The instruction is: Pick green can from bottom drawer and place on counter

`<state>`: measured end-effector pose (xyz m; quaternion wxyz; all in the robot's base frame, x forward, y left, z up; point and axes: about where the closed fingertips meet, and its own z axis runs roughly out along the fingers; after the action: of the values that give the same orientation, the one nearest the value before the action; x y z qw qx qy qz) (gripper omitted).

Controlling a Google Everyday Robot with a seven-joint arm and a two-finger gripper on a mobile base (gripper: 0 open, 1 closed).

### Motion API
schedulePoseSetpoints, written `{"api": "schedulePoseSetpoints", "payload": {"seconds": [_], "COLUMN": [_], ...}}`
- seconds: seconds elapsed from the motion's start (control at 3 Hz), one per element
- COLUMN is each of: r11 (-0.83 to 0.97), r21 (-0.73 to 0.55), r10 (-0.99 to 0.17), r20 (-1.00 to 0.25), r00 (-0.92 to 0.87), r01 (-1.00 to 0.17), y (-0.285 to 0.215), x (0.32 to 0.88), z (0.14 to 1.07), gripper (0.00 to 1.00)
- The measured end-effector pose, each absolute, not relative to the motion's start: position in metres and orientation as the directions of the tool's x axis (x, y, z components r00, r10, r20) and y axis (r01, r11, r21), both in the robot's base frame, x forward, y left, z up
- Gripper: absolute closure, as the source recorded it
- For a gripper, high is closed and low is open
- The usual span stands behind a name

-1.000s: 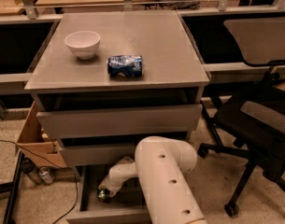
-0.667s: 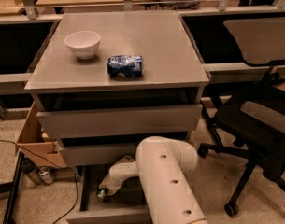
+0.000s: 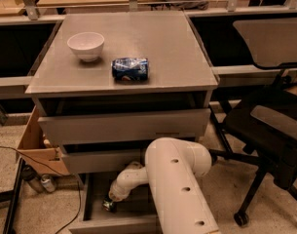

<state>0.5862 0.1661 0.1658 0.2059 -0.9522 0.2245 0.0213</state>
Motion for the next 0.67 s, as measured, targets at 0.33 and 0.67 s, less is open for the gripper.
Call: {"api": "schedulePoseSetpoints", "payload": {"seconds": [0.33, 0.67], "r11": [-0.809, -0.808], "r21": [-0.394, -0.400], "r10": [-0.426, -0.429], "r20": [-0.115, -0.104], "r00": [0.897, 0.897], "r01": [-0.435, -0.433], "y": [0.157, 0.152], "x": [0.581, 0.573], "z": [0.185, 0.206], "gripper": [1.00, 1.00]}}
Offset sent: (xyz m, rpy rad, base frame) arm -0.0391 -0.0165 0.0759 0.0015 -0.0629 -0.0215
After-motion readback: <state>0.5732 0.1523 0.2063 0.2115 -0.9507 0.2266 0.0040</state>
